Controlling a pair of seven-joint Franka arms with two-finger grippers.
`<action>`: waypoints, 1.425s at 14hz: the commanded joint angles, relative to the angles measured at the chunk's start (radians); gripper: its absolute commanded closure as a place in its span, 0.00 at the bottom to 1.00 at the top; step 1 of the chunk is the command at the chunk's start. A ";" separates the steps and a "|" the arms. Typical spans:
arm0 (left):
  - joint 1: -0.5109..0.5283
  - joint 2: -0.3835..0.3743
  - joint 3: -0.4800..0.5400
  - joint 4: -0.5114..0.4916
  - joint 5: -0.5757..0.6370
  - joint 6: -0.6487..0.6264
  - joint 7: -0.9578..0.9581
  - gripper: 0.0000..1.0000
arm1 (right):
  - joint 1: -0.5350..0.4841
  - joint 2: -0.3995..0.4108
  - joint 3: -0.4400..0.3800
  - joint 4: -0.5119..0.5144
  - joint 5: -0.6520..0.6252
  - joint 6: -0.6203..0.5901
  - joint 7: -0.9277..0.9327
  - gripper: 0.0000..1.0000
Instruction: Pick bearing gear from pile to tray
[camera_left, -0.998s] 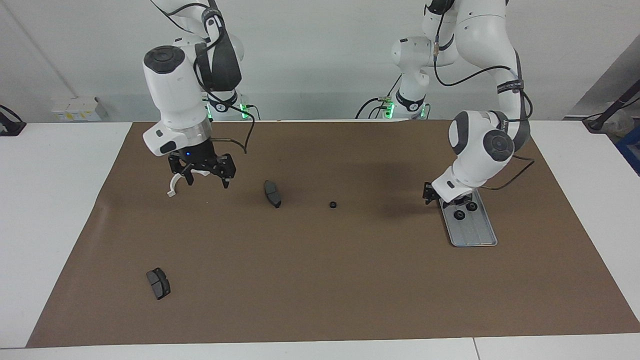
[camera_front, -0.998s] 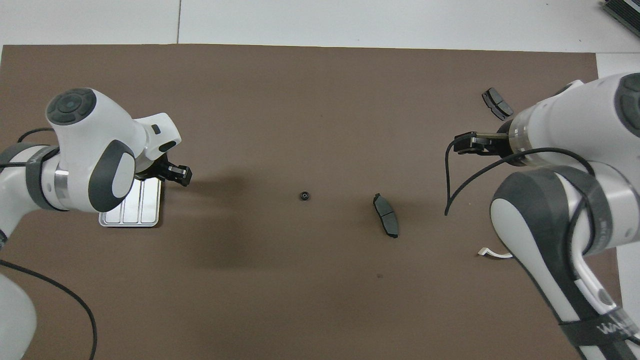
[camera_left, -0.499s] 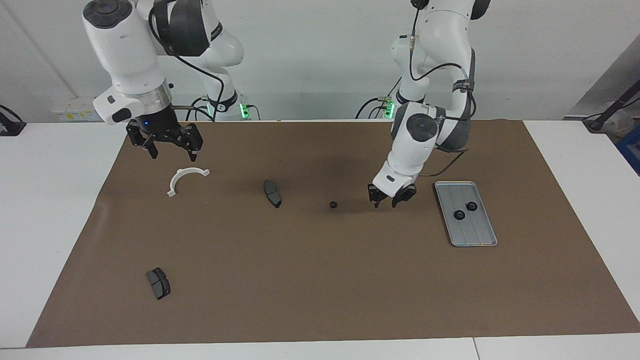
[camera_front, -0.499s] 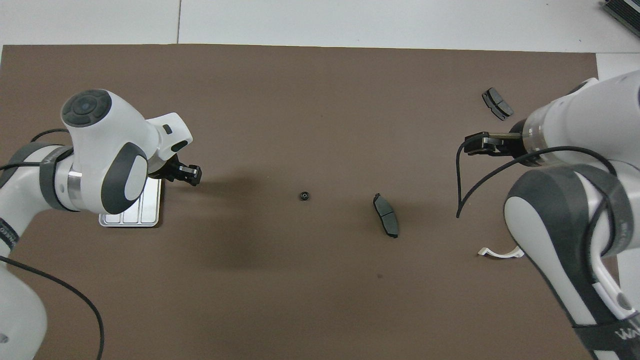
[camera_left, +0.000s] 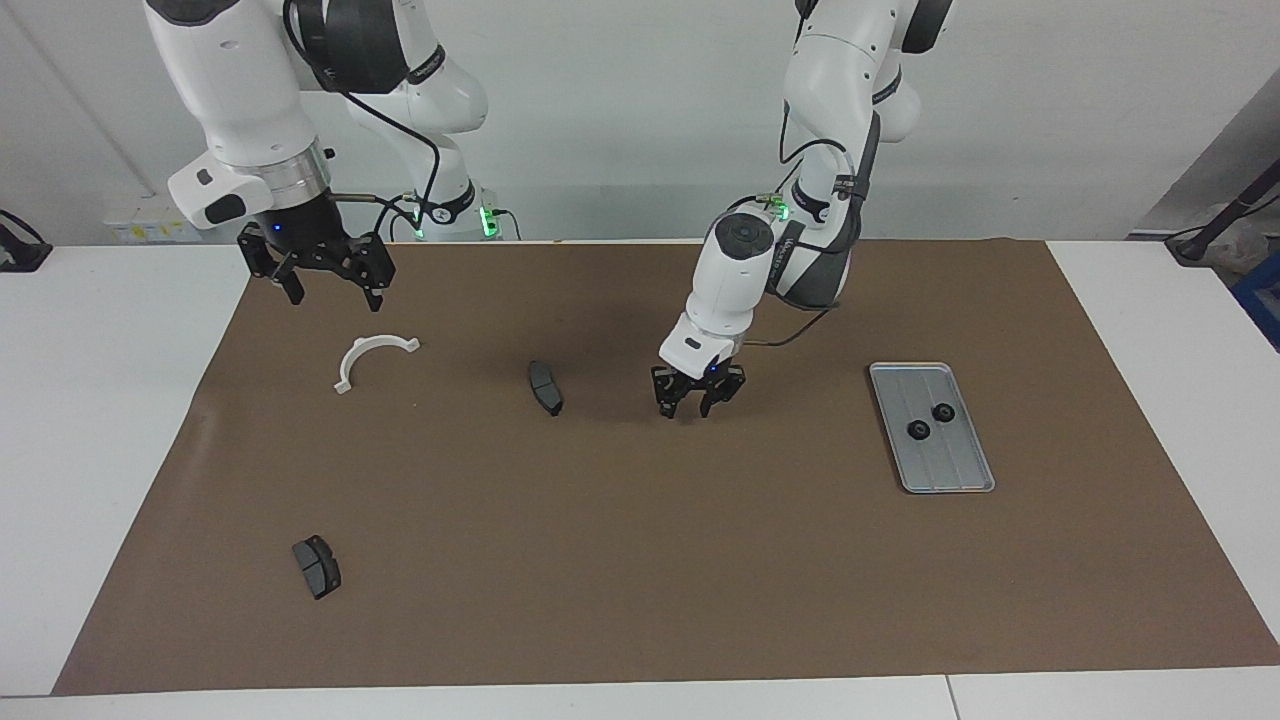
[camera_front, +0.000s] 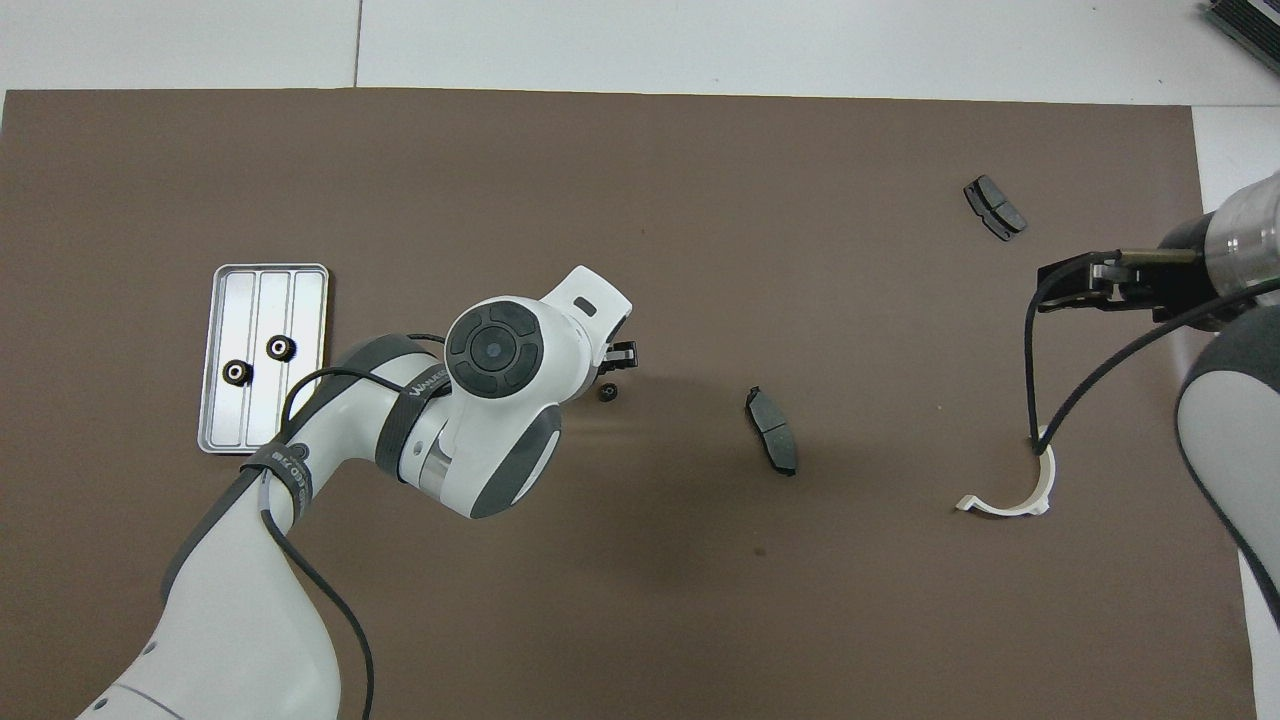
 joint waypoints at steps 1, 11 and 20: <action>-0.022 0.012 0.016 -0.011 -0.007 0.049 -0.010 0.43 | -0.018 -0.007 0.009 0.005 0.021 0.013 -0.031 0.00; -0.060 0.049 0.017 -0.014 -0.008 0.046 -0.009 0.45 | 0.107 -0.028 -0.130 0.004 0.023 0.008 -0.031 0.00; -0.060 0.050 0.017 -0.020 -0.008 0.046 -0.009 0.57 | 0.075 -0.011 -0.101 0.021 0.020 -0.062 -0.028 0.00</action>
